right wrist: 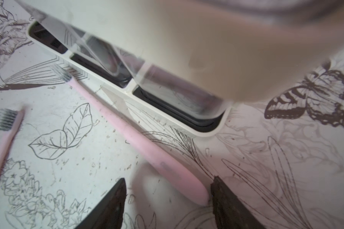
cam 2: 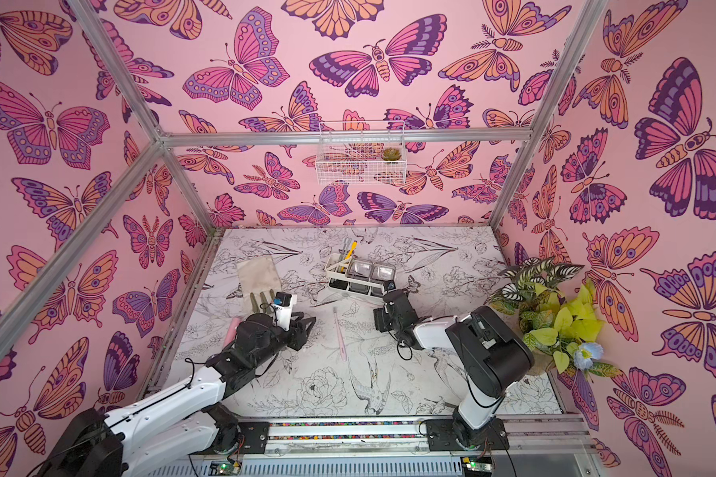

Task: Place the toothbrush into the toothbrush holder
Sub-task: Adjust the toothbrush holder at the center of the board.

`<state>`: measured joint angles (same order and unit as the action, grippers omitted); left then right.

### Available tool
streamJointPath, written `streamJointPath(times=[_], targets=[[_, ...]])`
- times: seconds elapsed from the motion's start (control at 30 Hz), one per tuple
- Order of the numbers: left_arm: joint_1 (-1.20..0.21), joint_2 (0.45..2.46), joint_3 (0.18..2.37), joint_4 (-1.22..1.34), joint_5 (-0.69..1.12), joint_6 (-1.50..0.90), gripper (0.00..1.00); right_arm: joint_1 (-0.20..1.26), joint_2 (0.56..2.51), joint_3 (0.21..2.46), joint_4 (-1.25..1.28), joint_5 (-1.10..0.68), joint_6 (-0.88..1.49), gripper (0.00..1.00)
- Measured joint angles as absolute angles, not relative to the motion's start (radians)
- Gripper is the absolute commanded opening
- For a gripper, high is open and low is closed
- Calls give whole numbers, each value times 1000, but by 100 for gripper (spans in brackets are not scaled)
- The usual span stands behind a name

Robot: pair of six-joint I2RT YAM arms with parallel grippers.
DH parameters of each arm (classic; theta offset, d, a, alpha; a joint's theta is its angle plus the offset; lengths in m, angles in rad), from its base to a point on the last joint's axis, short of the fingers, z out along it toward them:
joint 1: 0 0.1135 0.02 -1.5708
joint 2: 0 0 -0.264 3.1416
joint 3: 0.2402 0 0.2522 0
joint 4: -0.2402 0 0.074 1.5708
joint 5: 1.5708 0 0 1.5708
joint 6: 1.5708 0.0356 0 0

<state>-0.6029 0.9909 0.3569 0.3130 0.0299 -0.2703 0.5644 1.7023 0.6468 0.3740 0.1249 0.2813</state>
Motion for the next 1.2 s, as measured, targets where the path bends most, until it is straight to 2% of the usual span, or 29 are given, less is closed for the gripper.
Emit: streamJointPath(times=[0.27,0.43,0.93,1.2], targets=[[-603,995,361,313,35,-270,50,564,1722,661,393,99,279,49],[-603,995,361,313,35,-271,50,564,1722,661,396,59,285,44],[-603,995,361,313,34,-271,50,564,1668,556,484,-32,344,38],[-603,997,361,313,34,-275,50,585,1621,514,471,-62,350,43]])
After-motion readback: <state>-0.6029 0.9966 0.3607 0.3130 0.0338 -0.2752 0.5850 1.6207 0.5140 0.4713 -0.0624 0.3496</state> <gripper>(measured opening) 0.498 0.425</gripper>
